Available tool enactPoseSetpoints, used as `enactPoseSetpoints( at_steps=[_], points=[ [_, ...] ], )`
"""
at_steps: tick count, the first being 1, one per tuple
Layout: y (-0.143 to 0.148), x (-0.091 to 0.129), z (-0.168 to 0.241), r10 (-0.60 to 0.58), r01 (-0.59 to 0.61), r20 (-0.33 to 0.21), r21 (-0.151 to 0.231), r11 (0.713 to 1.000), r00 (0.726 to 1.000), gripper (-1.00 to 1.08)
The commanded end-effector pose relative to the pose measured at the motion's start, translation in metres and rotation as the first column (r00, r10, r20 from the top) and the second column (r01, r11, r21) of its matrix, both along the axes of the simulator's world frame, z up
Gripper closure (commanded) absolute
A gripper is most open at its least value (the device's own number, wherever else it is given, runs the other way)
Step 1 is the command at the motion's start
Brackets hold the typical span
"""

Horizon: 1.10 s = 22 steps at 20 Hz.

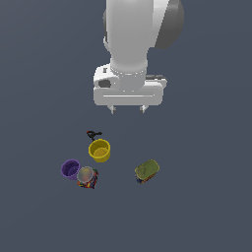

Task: Pick up a designated object from a clutter of objects.

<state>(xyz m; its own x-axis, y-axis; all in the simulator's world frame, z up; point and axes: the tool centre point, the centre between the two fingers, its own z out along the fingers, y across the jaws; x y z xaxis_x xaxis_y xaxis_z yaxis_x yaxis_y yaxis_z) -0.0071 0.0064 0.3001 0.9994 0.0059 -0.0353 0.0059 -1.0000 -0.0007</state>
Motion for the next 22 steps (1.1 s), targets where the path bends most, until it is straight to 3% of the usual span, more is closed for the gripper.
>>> enactPoseSetpoints(
  at_steps=[1,11,22],
  points=[
    [0.000,0.000,0.000,0.000,0.000,0.000,0.000,1.000,1.000,-0.92],
    [-0.011,-0.005,-0.007,-0.010,0.009,-0.030,-0.033,0.999,0.999,-0.92],
    [-0.015,0.003,-0.012,-0.015,0.014,-0.027,-0.029,0.999,1.000,-0.92]
  ],
)
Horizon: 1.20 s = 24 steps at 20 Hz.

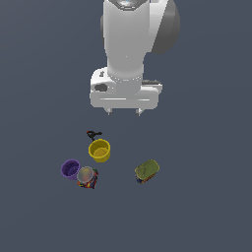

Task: Pick up a designated object from a clutter of objects.

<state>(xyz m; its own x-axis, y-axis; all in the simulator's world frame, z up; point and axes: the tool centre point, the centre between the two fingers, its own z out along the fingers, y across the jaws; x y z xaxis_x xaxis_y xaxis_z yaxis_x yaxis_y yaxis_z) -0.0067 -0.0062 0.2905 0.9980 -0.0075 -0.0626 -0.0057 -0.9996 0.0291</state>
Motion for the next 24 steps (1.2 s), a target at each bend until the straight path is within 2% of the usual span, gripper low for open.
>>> enactPoseSetpoints(
  at_steps=[1,11,24],
  points=[
    [-0.003,0.005,-0.004,-0.004,0.004,0.001,0.002,1.000,1.000,-0.92],
    [-0.033,0.048,-0.035,-0.033,0.033,0.014,0.017,0.999,0.999,-0.92],
    [-0.108,0.117,-0.121,-0.093,0.092,0.045,0.031,0.995,0.995,-0.92]
  ],
)
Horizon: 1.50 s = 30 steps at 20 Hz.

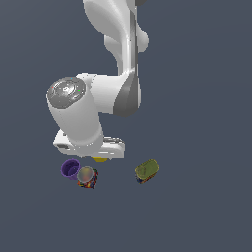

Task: Pick up a designated object from a clutter of objects.

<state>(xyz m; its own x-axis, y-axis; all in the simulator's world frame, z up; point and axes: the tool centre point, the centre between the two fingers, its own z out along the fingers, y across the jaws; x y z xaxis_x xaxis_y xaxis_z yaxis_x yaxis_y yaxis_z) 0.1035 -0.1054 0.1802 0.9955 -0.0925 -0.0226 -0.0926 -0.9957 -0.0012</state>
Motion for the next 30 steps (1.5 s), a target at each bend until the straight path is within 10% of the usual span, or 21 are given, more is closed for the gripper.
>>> enactPoseSetpoints(
  at_steps=[1,30],
  points=[
    [-0.015,0.010,-0.018,-0.010,0.010,0.007,0.000,1.000,1.000,-0.92],
    [-0.058,0.030,-0.118,-0.038,0.038,0.022,-0.003,0.999,0.999,-0.92]
  ],
)
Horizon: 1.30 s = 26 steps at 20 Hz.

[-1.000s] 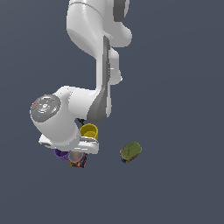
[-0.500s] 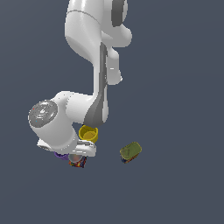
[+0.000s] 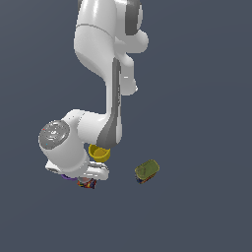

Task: Pick up a designated object from a clutter of objects.

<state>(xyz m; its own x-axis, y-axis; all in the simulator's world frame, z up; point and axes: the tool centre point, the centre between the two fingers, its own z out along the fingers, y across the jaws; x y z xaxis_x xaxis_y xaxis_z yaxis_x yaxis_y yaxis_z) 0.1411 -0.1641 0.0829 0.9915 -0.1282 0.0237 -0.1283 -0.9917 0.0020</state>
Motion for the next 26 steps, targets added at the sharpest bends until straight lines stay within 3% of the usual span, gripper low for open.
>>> enactPoseSetpoints(
  at_steps=[1,6,7,16,17,26],
  points=[
    [0.001,-0.008,-0.023,-0.002,0.002,-0.023,0.005,1.000,1.000,-0.92],
    [0.000,-0.006,-0.025,-0.002,0.002,-0.023,0.005,1.000,1.000,-0.92],
    [0.000,-0.006,-0.025,-0.002,0.002,-0.023,0.005,1.000,1.000,1.08],
    [0.000,-0.006,-0.025,-0.002,0.002,-0.023,0.005,1.000,1.000,1.08],
    [0.001,0.007,-0.001,0.004,-0.004,0.017,-0.002,1.000,1.000,1.08],
    [0.016,0.005,0.021,0.003,-0.003,0.014,-0.001,1.000,1.000,1.08]
  ],
)
